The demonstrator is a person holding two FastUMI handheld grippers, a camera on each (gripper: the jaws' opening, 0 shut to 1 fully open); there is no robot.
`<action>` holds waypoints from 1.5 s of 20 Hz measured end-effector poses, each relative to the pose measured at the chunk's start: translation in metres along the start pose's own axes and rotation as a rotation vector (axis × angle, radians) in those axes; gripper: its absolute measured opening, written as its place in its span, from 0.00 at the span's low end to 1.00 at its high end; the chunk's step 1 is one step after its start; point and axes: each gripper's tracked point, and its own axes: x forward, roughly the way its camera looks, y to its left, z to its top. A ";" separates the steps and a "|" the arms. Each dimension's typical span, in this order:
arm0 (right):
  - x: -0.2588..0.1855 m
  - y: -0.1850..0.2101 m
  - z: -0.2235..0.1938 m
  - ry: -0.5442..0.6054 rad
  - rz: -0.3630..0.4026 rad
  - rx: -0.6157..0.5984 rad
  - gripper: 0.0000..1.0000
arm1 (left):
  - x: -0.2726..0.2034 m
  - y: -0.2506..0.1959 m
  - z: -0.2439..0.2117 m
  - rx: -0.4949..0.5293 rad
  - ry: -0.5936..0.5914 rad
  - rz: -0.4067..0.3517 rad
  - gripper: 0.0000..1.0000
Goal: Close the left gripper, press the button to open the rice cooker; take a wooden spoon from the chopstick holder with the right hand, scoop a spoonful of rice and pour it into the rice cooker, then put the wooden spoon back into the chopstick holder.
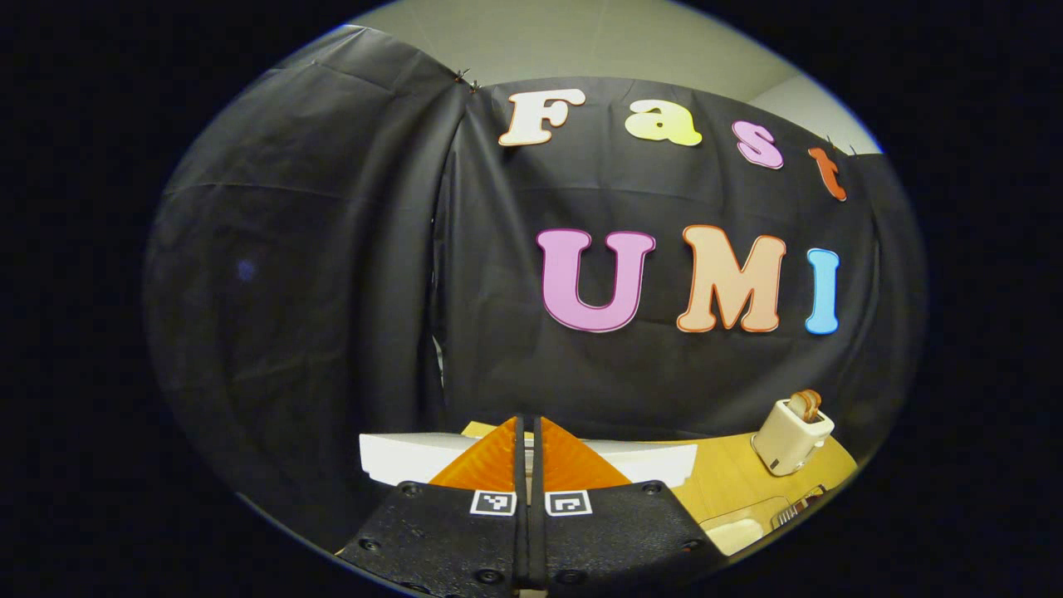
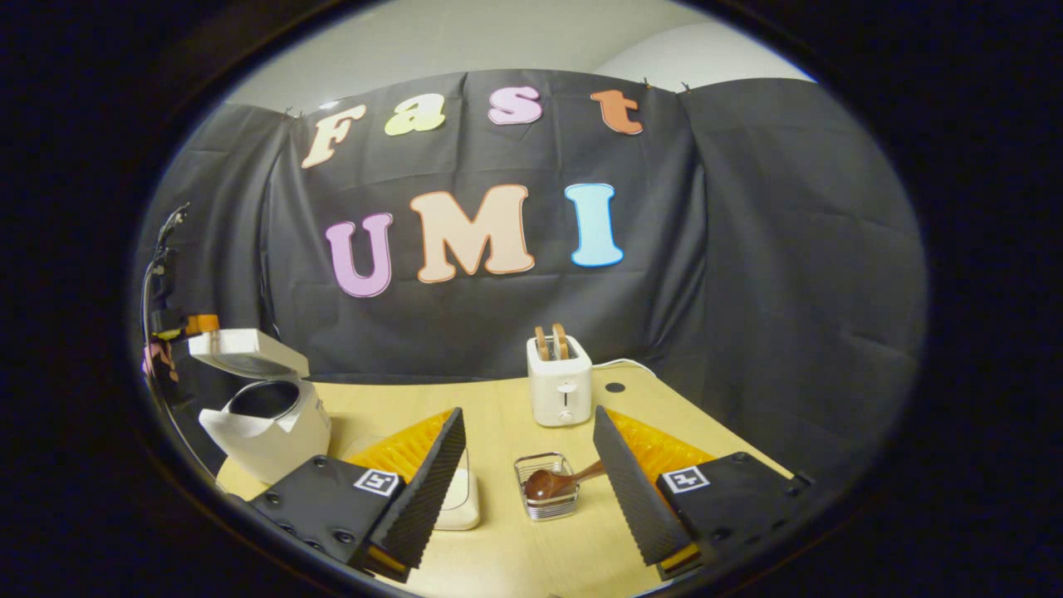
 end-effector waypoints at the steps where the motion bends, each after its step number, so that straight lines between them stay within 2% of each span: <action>1: -0.001 -0.003 0.001 0.000 -0.002 0.004 0.98 | -0.001 -0.003 0.006 0.000 -0.009 -0.006 0.00; 9: 0.000 -0.034 -0.008 0.016 -0.026 0.029 0.98 | -0.027 -0.019 0.016 0.009 -0.007 -0.024 0.00; 14: 0.014 -0.061 -0.016 0.037 -0.035 0.069 0.98 | -0.044 -0.028 0.011 -0.019 0.000 -0.007 0.00; 17: 0.027 -0.081 -0.031 0.059 -0.053 0.050 0.98 | -0.056 -0.035 0.003 -0.037 0.014 -0.002 0.00; 18: 0.031 -0.085 -0.036 0.066 -0.053 0.045 0.98 | -0.059 -0.035 -0.002 -0.025 0.024 0.010 0.05; 19: 0.034 -0.089 -0.042 0.076 -0.052 0.046 0.98 | -0.061 -0.033 -0.005 0.000 0.029 0.026 0.00; 20: 0.039 -0.093 -0.048 0.087 -0.048 0.050 0.98 | -0.064 -0.033 -0.010 0.030 0.039 0.036 0.03; 23: 0.052 -0.098 -0.068 0.122 -0.031 0.062 0.98 | -0.075 -0.040 -0.017 0.090 0.058 0.041 0.23; 27: 0.068 -0.098 -0.093 0.166 -0.004 0.076 0.98 | -0.092 -0.049 -0.030 0.084 0.086 0.056 0.86; 30: 0.081 -0.091 -0.103 0.182 0.025 0.074 0.98 | -0.108 -0.056 -0.038 0.030 0.096 0.060 0.89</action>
